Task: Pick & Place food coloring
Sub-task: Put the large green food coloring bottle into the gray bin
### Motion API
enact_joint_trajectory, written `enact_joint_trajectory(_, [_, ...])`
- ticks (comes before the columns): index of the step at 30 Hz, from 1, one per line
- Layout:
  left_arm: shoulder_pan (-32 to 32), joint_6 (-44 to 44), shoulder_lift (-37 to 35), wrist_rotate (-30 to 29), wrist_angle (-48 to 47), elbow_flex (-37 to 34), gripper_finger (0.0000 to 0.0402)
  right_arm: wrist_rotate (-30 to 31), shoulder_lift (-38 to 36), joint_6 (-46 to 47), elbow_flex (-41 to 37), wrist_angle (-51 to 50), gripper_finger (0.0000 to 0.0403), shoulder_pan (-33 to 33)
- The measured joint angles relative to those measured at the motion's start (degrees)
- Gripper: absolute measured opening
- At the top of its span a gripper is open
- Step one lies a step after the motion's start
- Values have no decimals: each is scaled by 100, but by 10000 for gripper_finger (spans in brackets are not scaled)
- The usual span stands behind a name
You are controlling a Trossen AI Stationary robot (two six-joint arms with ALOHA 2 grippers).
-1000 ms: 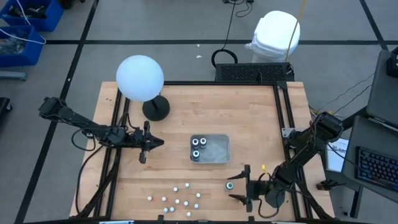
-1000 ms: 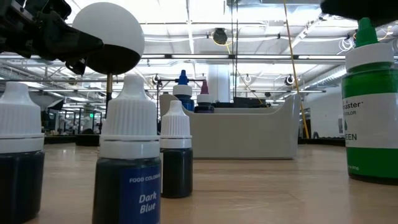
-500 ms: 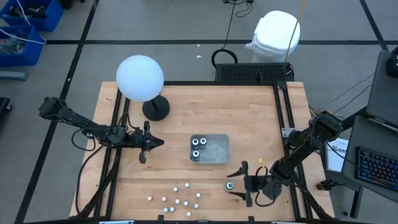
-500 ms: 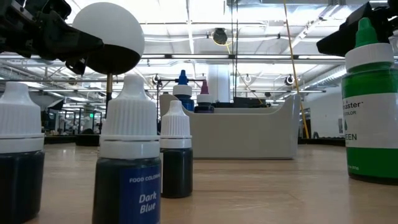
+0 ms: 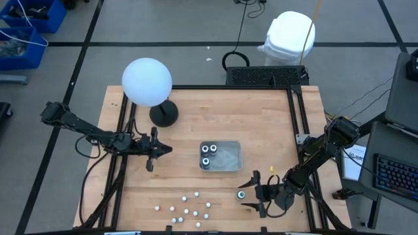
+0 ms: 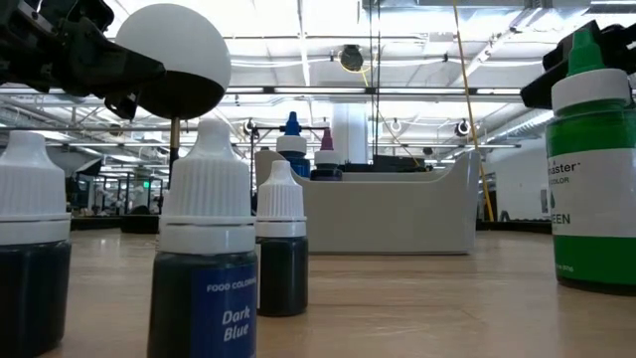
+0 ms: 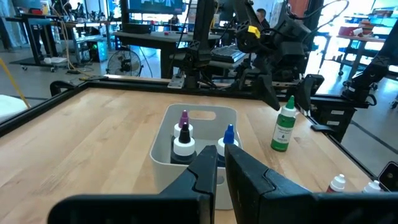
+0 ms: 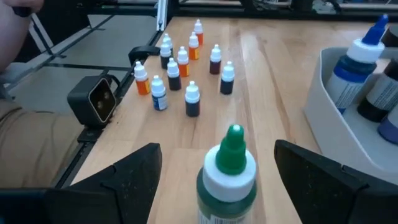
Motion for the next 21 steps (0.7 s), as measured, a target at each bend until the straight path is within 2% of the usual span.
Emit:
enact_joint_trajectory(5, [2,-4,-2,0,0,0,37,1,2,327,0,-292,298,-34])
enact_joint_trajectory(21, [2,-9,-2,0,2,0,37,11,4,308,0,-264,297,-41])
